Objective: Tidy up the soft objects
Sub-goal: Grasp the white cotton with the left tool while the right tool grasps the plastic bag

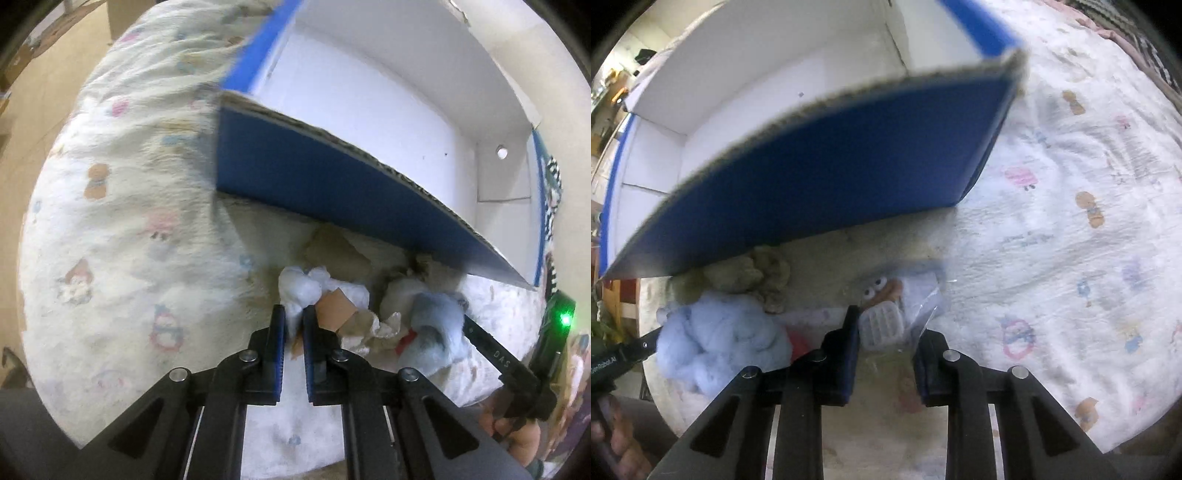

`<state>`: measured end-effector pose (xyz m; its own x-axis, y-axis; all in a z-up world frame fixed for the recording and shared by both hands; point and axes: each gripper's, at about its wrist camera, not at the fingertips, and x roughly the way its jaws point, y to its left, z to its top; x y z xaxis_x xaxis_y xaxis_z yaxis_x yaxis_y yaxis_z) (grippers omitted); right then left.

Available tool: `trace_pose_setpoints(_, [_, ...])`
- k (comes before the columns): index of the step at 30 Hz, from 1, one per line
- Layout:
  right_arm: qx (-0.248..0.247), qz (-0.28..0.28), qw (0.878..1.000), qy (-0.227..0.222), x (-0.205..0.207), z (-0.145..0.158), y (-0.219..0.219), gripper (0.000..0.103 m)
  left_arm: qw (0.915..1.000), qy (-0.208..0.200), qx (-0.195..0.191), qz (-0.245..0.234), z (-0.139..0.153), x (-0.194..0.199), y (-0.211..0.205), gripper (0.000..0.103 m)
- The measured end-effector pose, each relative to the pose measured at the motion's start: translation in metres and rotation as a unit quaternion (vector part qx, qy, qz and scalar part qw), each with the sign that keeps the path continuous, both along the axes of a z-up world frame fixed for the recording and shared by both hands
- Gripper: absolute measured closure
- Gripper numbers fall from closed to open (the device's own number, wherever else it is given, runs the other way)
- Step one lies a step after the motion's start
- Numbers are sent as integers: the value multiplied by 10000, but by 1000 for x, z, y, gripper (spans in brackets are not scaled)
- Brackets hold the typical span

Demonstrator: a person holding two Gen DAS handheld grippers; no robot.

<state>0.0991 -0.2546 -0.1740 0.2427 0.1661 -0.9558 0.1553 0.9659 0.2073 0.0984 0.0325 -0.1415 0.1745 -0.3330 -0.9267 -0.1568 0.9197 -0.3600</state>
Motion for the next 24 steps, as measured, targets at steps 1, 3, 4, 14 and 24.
trace_pose_setpoints(1, [38, 1, 10000, -45, -2, 3, 1, 76, 10000, -44, 26, 8, 3, -2, 3, 95])
trace_pose_setpoints(3, [135, 12, 9998, -160, -8, 11, 2, 76, 9998, -171, 104, 14, 11, -6, 6, 95])
trace_pose_setpoints(4, [201, 28, 9995, -225, -11, 16, 4, 76, 9996, -256, 106, 38, 16, -8, 8, 95])
trace_pose_setpoints(14, [655, 156, 9961, -572, -39, 50, -2, 76, 9906, -526, 1041, -712, 5, -26, -16, 93])
trace_pose_setpoints(24, [856, 61, 9943, -629, -37, 61, -26, 76, 9971, -461, 597, -79, 3, -15, 4, 50])
